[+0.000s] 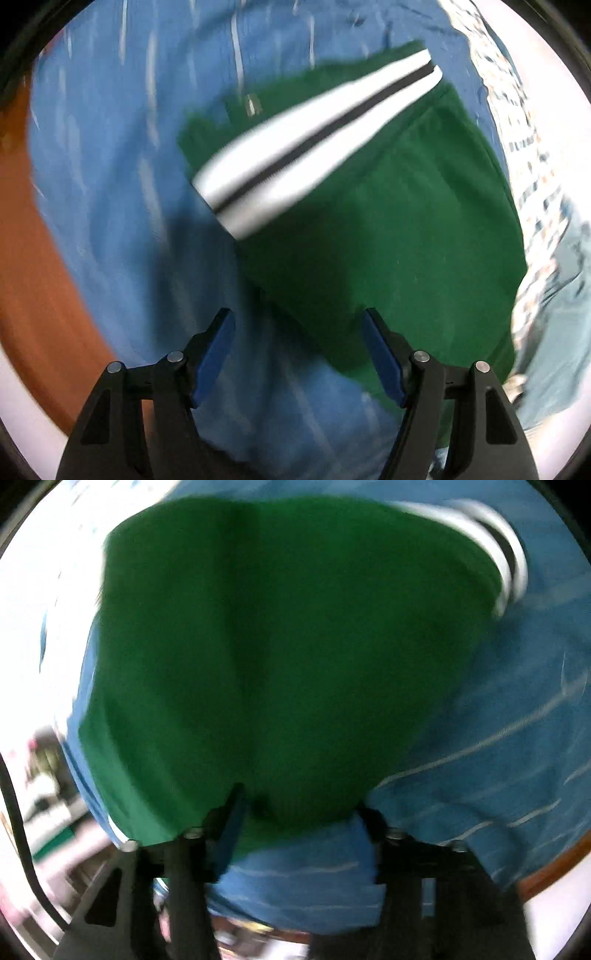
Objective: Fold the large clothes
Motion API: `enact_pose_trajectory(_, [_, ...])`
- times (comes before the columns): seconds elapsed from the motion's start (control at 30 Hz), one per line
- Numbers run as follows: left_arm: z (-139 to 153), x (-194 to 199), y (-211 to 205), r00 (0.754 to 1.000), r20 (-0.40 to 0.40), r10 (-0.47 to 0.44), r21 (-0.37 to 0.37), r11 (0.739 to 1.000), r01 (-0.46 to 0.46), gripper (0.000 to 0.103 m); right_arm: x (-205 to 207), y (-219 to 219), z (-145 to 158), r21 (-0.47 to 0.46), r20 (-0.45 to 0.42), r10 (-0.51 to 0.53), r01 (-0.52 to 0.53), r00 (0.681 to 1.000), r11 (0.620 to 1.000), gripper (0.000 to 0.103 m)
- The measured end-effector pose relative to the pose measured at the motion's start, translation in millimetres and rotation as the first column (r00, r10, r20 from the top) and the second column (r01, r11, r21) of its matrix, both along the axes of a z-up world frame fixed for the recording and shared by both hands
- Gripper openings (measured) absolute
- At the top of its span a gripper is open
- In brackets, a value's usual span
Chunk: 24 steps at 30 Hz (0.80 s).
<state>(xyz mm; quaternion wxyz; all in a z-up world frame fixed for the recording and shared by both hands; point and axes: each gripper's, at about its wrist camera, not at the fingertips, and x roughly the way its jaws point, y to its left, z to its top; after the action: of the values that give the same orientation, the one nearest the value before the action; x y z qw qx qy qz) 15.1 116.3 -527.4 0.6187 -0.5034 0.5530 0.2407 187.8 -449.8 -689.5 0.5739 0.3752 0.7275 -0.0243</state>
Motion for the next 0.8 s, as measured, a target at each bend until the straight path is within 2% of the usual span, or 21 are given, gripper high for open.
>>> enact_pose_trajectory(0.03, [-9,4,0,0.999,0.027,0.027,-0.009,1.000,-0.027,0.068,6,5,8,-0.007,0.009,0.042,-0.042,0.999,0.999,0.063])
enact_pose_trajectory(0.13, [-22,18,14,0.993,0.067,0.096,0.043,0.994,-0.099,0.068,13,6,25,-0.035,0.037,0.120,-0.119,0.992,0.992,0.063])
enact_pose_trajectory(0.17, [-24,21,19,0.990,0.072,0.122,0.048,0.991,-0.126,0.061,19,6,30,-0.041,0.056,0.136,-0.133,0.989,0.990,0.063])
enact_pose_trajectory(0.2, [-26,25,24,0.987,0.072,0.145,0.060,0.987,-0.150,0.047,22,10,36,-0.050,0.069,0.150,-0.146,0.986,0.988,0.063])
enact_pose_trajectory(0.23, [-25,30,29,0.985,0.077,0.157,0.080,0.983,-0.163,0.040,27,12,40,-0.066,0.091,0.164,-0.158,0.982,0.985,0.063])
enact_pose_trajectory(0.3, [-20,46,37,0.987,0.093,0.128,0.117,0.983,-0.138,0.027,44,32,46,-0.084,0.118,0.186,-0.177,0.975,0.981,0.063])
enact_pose_trajectory(0.33, [-17,53,42,0.989,0.101,0.111,0.136,0.983,-0.124,0.026,51,38,49,-0.100,0.132,0.212,-0.199,0.968,0.975,0.063])
enact_pose_trajectory(0.37, [-13,60,45,0.989,0.114,0.091,0.154,0.982,-0.108,0.024,40,38,55,-0.108,0.148,0.231,-0.217,0.962,0.970,0.063])
enact_pose_trajectory(0.47, [-12,84,58,0.989,0.141,0.041,0.187,0.980,-0.068,0.023,66,67,63,-0.155,0.216,0.333,-0.304,0.918,0.940,0.061])
enact_pose_trajectory(0.53, [-18,88,65,0.988,0.155,0.011,0.176,0.984,-0.038,0.023,86,87,60,-0.183,0.251,0.381,-0.343,0.890,0.921,0.057])
enact_pose_trajectory(0.57, [-22,90,67,0.988,0.155,0.002,0.164,0.986,-0.028,0.024,98,97,60,-0.191,0.259,0.392,-0.351,0.883,0.917,0.054])
enact_pose_trajectory(0.63, [-30,86,72,0.987,0.159,-0.020,0.144,0.990,-0.003,0.031,129,115,39,-0.255,0.263,0.428,-0.365,0.865,0.895,0.030])
enact_pose_trajectory(0.67, [-32,83,73,0.985,0.172,-0.030,0.132,0.991,0.007,0.035,150,121,19,-0.305,0.229,0.449,-0.375,0.864,0.876,0.023])
enact_pose_trajectory(0.7, [-33,80,72,0.982,0.185,-0.044,0.113,0.993,0.023,0.042,164,120,2,-0.343,0.205,0.451,-0.367,0.869,0.864,0.009])
enact_pose_trajectory(0.77, [-37,76,74,0.976,0.210,-0.051,0.089,0.996,0.033,0.045,180,108,-26,-0.338,0.151,0.421,-0.354,0.894,0.872,0.003])
enact_pose_trajectory(0.8, [-37,79,74,0.974,0.221,-0.053,0.082,0.996,0.036,0.046,189,102,-36,-0.310,0.133,0.379,-0.324,0.916,0.894,0.002])
